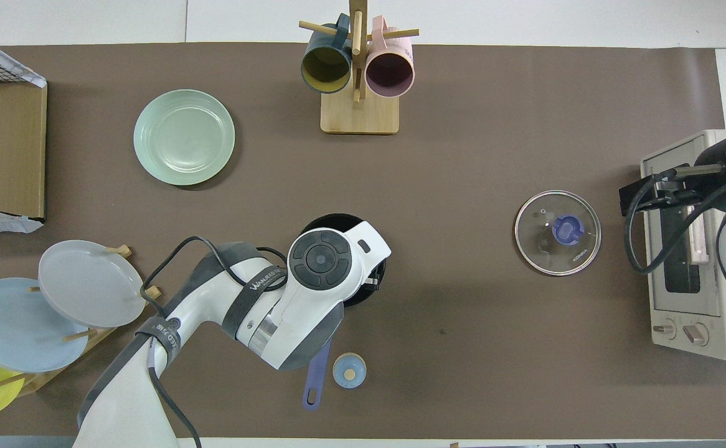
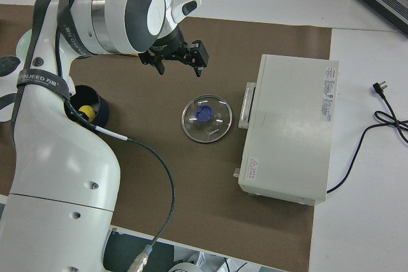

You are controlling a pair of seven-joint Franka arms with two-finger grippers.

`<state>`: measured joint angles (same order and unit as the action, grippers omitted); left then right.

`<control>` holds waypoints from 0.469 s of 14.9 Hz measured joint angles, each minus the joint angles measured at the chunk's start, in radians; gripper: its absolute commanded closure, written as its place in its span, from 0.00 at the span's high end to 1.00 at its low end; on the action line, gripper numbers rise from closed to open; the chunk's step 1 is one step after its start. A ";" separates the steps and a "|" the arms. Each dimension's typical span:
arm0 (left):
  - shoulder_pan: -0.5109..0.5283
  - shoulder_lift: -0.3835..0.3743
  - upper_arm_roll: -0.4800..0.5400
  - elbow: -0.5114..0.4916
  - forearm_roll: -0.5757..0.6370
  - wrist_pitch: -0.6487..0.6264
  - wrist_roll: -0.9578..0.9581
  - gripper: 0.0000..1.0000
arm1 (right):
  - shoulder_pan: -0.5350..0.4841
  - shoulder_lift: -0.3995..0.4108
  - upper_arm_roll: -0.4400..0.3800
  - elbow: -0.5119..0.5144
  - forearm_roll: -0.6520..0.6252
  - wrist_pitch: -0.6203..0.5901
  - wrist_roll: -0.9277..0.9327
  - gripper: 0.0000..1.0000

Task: Transfer potato from pot to plate
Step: 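Close the left gripper on the yellow potato inside the saucepan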

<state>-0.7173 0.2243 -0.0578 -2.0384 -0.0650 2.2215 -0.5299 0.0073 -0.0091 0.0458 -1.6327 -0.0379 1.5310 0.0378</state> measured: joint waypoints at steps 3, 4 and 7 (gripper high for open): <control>0.000 -0.001 0.001 0.006 0.000 -0.006 0.000 0.00 | -0.001 0.000 -0.001 0.000 0.000 0.000 0.000 1.00; 0.000 -0.003 0.003 0.014 0.000 -0.017 0.000 0.00 | -0.002 0.000 -0.002 0.000 0.000 0.000 0.000 1.00; 0.010 -0.012 0.016 0.057 0.000 -0.067 -0.001 0.00 | -0.009 0.000 -0.005 0.000 0.000 0.000 0.000 1.00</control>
<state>-0.7076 0.2124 -0.0420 -1.9814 -0.0650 2.1542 -0.5308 -0.0018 -0.0091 0.0408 -1.6327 -0.0379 1.5310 0.0378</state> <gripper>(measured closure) 0.445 0.000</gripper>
